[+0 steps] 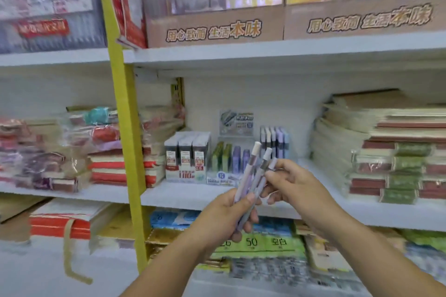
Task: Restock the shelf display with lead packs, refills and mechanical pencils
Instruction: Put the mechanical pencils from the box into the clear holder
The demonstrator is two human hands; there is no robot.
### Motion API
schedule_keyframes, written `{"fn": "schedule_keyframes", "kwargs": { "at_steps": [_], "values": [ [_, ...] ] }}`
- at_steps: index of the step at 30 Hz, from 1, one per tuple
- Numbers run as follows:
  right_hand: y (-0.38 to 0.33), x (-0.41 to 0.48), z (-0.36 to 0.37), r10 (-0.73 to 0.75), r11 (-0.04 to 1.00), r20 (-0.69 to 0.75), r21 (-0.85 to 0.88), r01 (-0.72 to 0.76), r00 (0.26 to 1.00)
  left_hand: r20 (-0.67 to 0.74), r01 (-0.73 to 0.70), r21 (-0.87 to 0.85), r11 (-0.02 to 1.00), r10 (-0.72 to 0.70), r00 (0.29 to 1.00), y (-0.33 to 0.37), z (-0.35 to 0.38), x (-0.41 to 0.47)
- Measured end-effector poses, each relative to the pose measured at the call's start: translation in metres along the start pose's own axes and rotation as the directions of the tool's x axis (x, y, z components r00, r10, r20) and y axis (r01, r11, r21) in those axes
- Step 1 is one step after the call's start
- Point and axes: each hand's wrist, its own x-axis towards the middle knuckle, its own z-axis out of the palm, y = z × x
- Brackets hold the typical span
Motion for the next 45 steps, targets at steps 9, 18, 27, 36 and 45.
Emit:
{"fn": "schedule_keyframes", "kwargs": {
  "at_steps": [9, 18, 27, 36, 45],
  "values": [
    [-0.017, 0.052, -0.027, -0.158, 0.987, -0.171, -0.035, 0.155, 0.972, -0.037, -0.077, -0.102, 0.992, 0.074, 0.997, 0.023, 0.002, 0.064],
    [-0.019, 0.063, -0.06, -0.583, 0.806, -0.372, -0.372, 0.46, 0.722, -0.221, -0.142, -0.135, 0.981, 0.11, 0.969, 0.005, -0.005, 0.108],
    [0.001, 0.074, -0.061, -0.495, 0.764, -0.216, -0.57, 0.303, 0.842, -0.194, -0.15, -0.129, 0.98, 0.124, 0.973, -0.015, -0.015, 0.117],
    [0.005, 0.081, -0.051, -0.507, 0.683, -0.177, -0.679, 0.269, 0.844, -0.169, -0.149, -0.122, 0.981, 0.127, 0.977, -0.025, -0.019, 0.114],
    [0.02, 0.094, -0.047, -0.604, 0.445, -0.162, -0.881, 0.161, 0.78, -0.115, -0.158, -0.215, 0.964, 0.136, 0.984, -0.021, -0.022, 0.11]
  ]
}}
